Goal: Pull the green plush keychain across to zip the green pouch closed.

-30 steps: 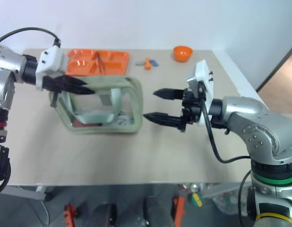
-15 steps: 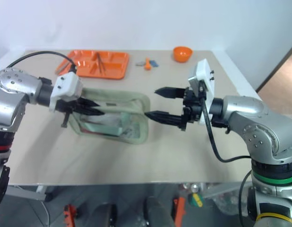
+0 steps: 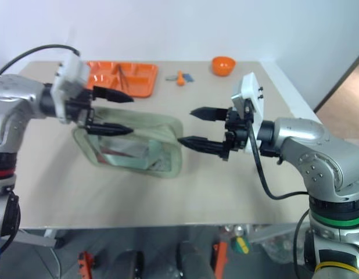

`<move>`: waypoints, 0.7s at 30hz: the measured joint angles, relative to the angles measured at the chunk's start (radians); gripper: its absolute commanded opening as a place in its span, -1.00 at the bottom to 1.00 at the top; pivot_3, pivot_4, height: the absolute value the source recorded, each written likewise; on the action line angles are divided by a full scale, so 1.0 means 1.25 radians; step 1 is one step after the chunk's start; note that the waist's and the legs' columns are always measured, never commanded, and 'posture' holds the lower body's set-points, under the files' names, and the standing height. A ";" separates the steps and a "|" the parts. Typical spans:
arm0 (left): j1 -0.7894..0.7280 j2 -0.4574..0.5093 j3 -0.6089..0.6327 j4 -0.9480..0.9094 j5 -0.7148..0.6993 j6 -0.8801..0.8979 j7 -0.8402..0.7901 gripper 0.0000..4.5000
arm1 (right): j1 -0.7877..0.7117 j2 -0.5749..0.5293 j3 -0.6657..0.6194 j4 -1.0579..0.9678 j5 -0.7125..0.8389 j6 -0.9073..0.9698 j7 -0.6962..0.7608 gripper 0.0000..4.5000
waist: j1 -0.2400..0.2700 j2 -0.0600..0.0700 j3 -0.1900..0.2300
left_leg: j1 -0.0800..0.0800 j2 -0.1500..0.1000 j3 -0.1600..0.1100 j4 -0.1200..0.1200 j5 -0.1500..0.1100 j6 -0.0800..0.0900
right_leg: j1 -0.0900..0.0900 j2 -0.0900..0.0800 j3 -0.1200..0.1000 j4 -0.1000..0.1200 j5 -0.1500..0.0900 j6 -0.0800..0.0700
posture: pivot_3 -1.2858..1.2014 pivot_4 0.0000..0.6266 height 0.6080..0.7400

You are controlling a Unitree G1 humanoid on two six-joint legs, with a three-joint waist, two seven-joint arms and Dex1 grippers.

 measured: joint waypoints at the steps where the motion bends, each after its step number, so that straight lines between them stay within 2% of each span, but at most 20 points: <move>1: 0.013 0.023 0.033 -0.013 -0.031 0.010 -0.011 0.99 | 0.000 0.000 0.000 0.000 0.000 0.000 0.000 0.98 | 0.000 0.000 0.000 | 0.000 0.000 0.000 0.000 0.000 0.000 | 0.000 0.000 0.000 0.000 0.000 0.000 | 0.03 -0.52 1.00; 5: 0.025 0.057 0.087 0.007 -0.060 0.032 -0.004 0.99 | -0.004 0.004 0.009 0.001 -0.003 0.000 -0.002 0.98 | 0.003 0.000 0.000 | 0.000 0.000 -0.001 0.000 0.000 0.000 | 0.000 0.000 -0.001 0.000 0.000 0.000 | 0.03 -0.52 1.00; 10: 0.131 0.113 0.195 0.090 -0.065 -0.015 0.004 0.99 | -0.013 0.008 0.064 -0.002 -0.039 0.000 -0.015 0.98 | -0.001 0.001 0.001 | 0.000 0.000 0.000 0.000 0.000 0.000 | 0.000 0.000 -0.001 0.000 0.000 -0.001 | 0.03 -0.52 1.00; 13: 0.188 0.115 0.231 0.124 -0.051 -0.074 0.013 0.99 | -0.013 0.005 0.091 -0.007 -0.057 0.000 -0.012 0.98 | 0.004 0.001 0.001 | -0.001 0.001 -0.001 0.000 0.000 0.000 | -0.001 -0.001 -0.002 0.000 -0.001 -0.002 | 0.03 -0.52 1.00; 18: 0.297 0.119 0.324 0.134 -0.055 -0.108 0.047 0.99 | -0.014 0.003 0.207 -0.009 -0.182 -0.034 -0.019 0.98 | 0.004 0.001 0.001 | -0.001 0.000 0.000 0.000 0.000 0.000 | -0.001 -0.002 -0.002 0.000 -0.001 -0.001 | 0.03 -0.52 1.00; 21: 0.362 0.119 0.367 0.136 -0.061 -0.116 0.062 0.99 | -0.016 0.026 0.216 -0.017 -0.189 -0.035 -0.017 0.98 | 0.004 0.001 0.001 | -0.001 0.000 0.000 -0.001 0.000 0.000 | -0.001 -0.002 -0.002 0.000 -0.001 -0.001 | 0.03 -0.52 1.00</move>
